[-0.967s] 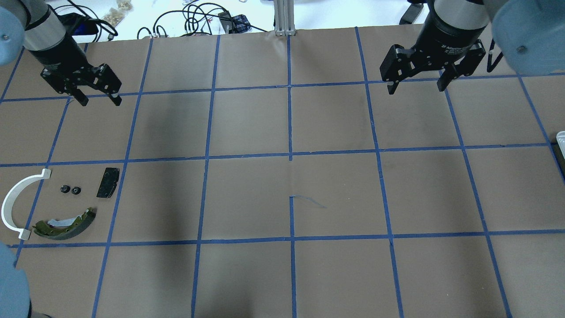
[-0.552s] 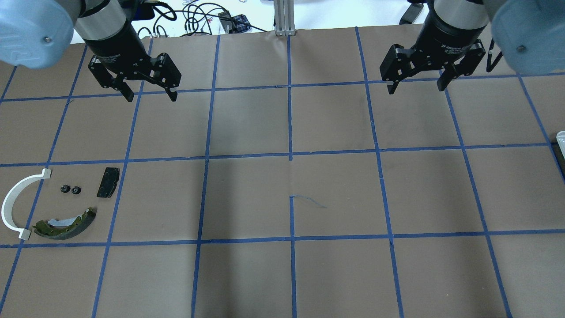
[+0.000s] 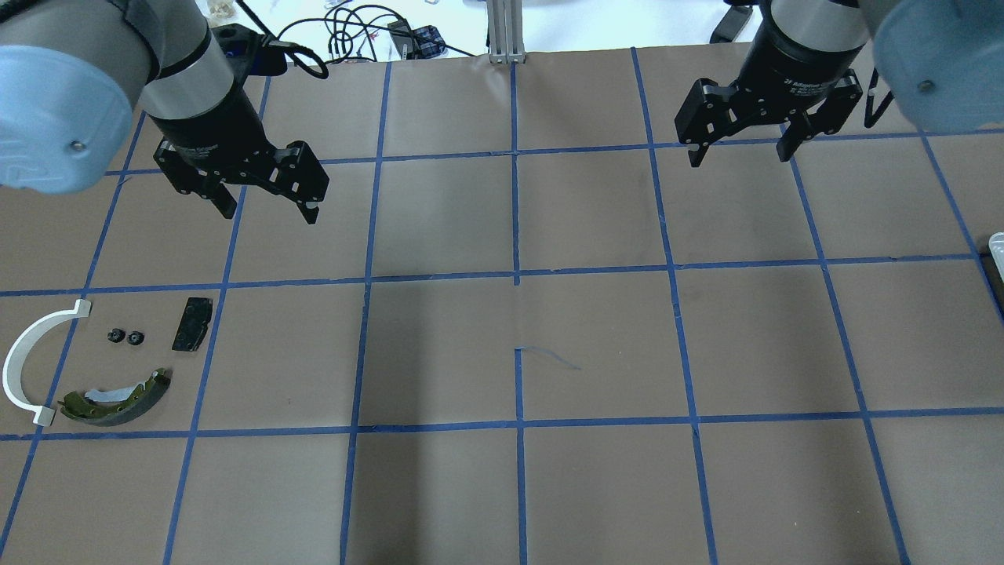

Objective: Place bearing gear from tray to pile

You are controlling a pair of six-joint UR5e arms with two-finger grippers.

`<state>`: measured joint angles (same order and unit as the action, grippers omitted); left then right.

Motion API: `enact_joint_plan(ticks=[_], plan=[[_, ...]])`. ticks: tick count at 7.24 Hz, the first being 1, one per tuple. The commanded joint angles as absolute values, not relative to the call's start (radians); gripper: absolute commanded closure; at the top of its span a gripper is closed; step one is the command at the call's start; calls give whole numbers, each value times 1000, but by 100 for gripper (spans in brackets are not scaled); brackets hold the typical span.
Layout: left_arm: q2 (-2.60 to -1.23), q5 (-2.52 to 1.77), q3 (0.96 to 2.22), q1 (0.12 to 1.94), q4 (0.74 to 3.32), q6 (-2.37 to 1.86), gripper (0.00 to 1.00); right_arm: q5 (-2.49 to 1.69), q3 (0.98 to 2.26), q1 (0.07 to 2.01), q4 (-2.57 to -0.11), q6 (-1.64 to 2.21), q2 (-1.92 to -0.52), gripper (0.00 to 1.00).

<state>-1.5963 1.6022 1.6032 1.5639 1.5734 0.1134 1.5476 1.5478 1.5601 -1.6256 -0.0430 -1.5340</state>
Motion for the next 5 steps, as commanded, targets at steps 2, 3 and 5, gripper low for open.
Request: enact_joint_plan(ticks=[2, 3, 5], plan=[[-1572, 1516, 1617, 1563, 1568, 101, 0, 1548, 1548, 1560, -1624, -43, -1534, 0], [-1572, 1525, 1618, 1562, 1569, 109, 0, 1548, 1548, 1560, -1626, -43, -1534, 0], [-1577, 1522, 1620, 1562, 1568, 106, 0, 1548, 1548, 1560, -1625, -43, -1534, 0]])
